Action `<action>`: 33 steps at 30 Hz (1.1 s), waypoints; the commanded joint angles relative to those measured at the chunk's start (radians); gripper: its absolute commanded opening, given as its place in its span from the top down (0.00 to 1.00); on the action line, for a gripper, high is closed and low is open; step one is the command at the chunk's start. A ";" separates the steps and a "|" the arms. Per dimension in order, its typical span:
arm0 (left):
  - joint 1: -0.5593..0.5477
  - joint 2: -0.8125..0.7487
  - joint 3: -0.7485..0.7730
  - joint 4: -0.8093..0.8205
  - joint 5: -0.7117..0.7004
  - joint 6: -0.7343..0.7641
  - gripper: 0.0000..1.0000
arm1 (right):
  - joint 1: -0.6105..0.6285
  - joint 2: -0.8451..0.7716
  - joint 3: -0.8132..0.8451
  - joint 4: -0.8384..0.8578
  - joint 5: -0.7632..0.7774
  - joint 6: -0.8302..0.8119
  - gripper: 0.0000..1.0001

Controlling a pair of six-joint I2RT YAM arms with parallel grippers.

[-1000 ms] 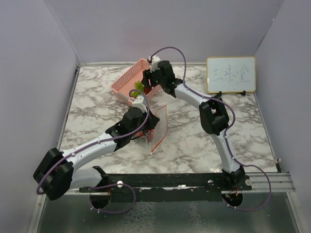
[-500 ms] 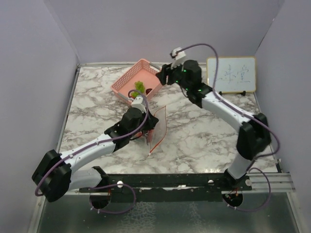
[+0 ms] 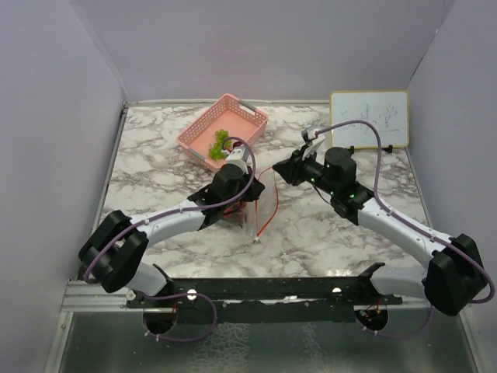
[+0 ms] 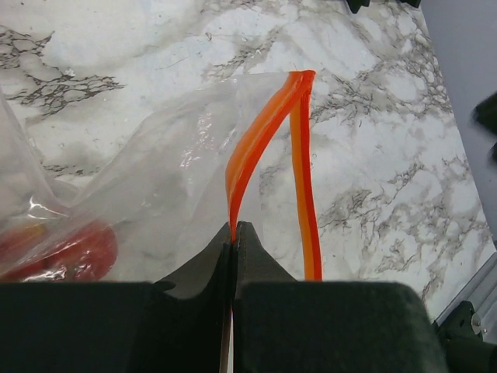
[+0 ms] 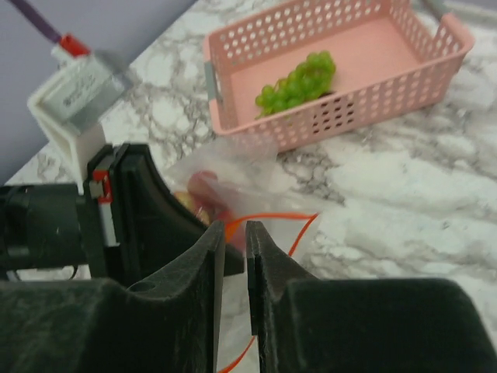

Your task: Open the zip-top bag and remove the fake food

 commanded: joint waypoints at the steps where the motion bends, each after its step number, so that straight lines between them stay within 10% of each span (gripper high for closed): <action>1: 0.003 0.063 0.051 0.091 0.052 -0.010 1.00 | 0.042 -0.007 -0.081 -0.015 -0.055 0.072 0.83; 33: -0.048 0.076 0.152 0.101 0.094 -0.058 1.00 | 0.078 0.363 -0.174 0.295 -0.176 0.277 0.63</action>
